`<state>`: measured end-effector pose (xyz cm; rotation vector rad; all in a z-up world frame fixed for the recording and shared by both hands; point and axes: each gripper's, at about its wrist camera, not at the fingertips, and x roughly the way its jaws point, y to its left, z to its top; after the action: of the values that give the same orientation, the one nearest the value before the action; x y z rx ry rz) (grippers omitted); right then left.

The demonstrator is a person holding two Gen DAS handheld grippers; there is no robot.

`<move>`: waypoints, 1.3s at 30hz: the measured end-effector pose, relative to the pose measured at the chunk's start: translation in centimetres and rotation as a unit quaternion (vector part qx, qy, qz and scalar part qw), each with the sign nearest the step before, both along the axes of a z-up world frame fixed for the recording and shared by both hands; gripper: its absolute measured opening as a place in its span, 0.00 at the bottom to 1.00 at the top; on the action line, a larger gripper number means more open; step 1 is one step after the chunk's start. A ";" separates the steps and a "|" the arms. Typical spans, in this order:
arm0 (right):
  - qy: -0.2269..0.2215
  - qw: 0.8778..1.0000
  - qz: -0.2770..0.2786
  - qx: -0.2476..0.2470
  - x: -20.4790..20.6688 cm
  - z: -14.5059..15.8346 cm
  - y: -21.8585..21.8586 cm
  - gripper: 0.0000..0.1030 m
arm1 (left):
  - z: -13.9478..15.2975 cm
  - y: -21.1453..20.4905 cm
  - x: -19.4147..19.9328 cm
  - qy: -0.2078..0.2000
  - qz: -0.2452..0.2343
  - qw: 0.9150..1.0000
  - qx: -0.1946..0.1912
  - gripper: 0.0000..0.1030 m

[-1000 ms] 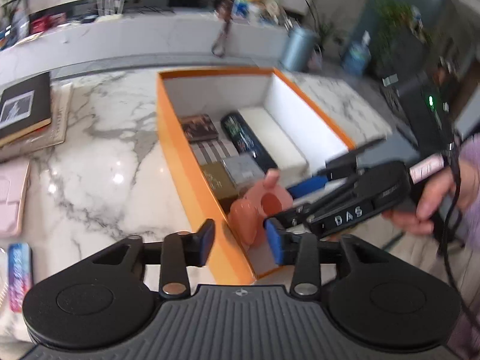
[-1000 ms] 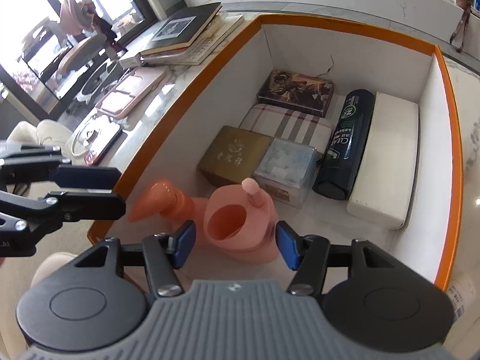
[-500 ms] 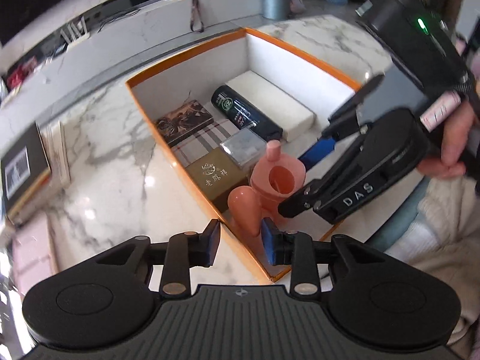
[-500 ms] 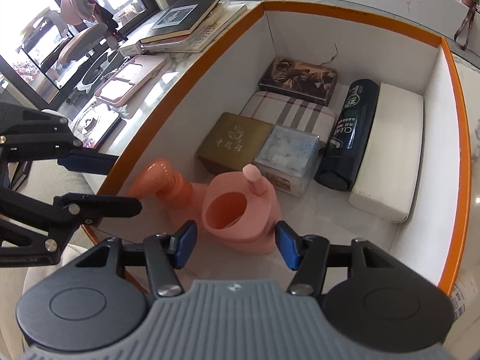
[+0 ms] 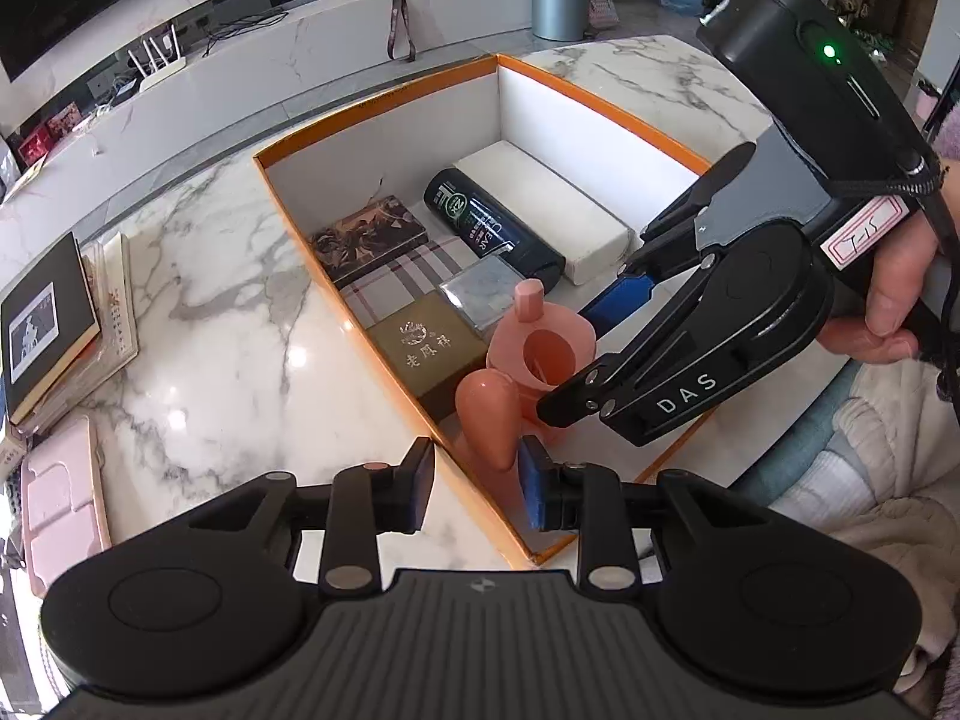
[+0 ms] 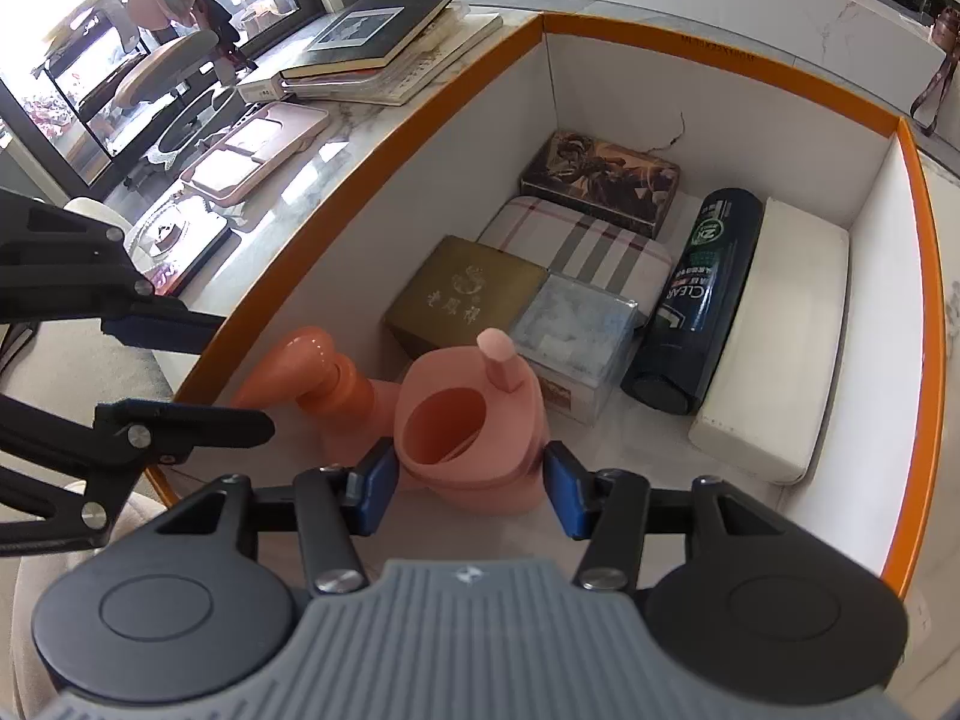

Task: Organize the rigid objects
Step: 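Open both tools and lift them away from the orange box, then grasp the yellow tape measure with left tool while right grasps white bottle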

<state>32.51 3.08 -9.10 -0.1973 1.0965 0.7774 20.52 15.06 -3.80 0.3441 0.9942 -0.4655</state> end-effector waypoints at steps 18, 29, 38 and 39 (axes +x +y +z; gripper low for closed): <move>-0.087 0.978 -0.164 0.095 -5.2 8.9 -14.8 0.54 | 7.3 -7.6 -3.6 -0.070 -0.036 0.995 -0.059 0.36; 0.010 0.937 -0.333 0.107 -4.6 1.3 -23.6 0.54 | 3.7 -18.1 -0.6 -0.056 -0.149 0.987 -0.024 0.36; 0.025 0.935 -0.342 0.087 -1.0 -2.7 -22.8 0.54 | 1.1 -20.3 3.8 -0.034 -0.172 0.984 0.013 0.36; 0.026 0.936 -0.342 0.086 -0.8 -3.0 -22.7 0.54 | 1.0 -20.3 4.2 -0.032 -0.172 0.985 0.014 0.36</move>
<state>31.73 -19.57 -12.09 0.3462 1.0441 0.2455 24.69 -5.27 -2.81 0.5576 0.8812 -0.7480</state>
